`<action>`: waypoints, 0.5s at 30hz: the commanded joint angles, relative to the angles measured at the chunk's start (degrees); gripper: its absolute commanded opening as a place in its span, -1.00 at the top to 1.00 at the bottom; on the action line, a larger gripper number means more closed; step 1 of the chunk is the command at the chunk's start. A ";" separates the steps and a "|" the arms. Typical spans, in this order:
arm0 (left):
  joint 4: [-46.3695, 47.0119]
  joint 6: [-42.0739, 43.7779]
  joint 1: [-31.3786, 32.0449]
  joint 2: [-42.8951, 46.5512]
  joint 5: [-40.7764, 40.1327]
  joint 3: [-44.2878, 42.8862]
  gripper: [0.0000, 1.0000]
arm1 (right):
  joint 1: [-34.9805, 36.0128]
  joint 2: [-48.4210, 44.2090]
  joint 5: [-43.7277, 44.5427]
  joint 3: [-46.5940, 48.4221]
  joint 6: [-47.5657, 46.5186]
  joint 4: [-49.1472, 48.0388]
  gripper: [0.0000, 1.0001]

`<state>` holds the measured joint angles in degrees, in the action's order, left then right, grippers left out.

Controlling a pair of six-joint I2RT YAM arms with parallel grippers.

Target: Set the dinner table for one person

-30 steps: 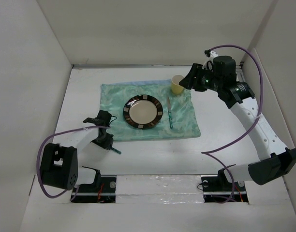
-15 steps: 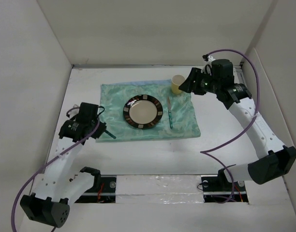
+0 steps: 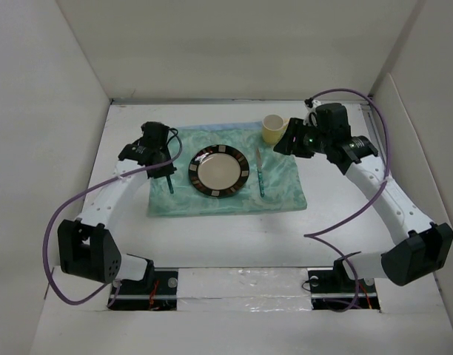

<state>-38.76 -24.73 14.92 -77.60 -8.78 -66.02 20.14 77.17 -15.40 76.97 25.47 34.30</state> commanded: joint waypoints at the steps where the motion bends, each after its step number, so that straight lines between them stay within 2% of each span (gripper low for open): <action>1: 8.69 9.17 0.11 -0.70 4.02 -0.60 1.00 | 0.60 -3.60 3.87 -1.99 -0.60 0.59 -0.08; 5: 12.04 10.75 0.11 -3.87 6.05 0.89 1.00 | 0.60 -6.23 7.22 -5.60 -0.43 0.59 -0.06; 8: 13.54 11.55 0.11 -6.24 7.54 2.12 1.00 | -0.01 -8.25 9.33 -8.14 -0.34 0.85 0.18; 9: 13.89 11.81 0.11 -7.29 7.72 2.47 1.00 | -0.01 -9.04 9.51 -9.37 -0.34 1.03 0.60; 11: 14.85 12.42 0.11 -8.17 7.81 3.26 1.00 | -0.63 -9.66 9.77 -10.26 -0.42 1.12 0.91; 14: 15.56 12.78 0.11 -10.54 6.93 3.44 1.00 | -1.16 -10.37 10.12 -11.58 -0.07 1.12 0.96; 15: 15.91 13.21 0.11 -11.86 6.23 3.35 1.00 | -1.16 -10.54 10.21 -11.93 0.27 1.12 0.83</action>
<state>-25.85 -13.65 14.94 -88.29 -2.00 -62.83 19.46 68.07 -7.01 65.91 25.52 36.03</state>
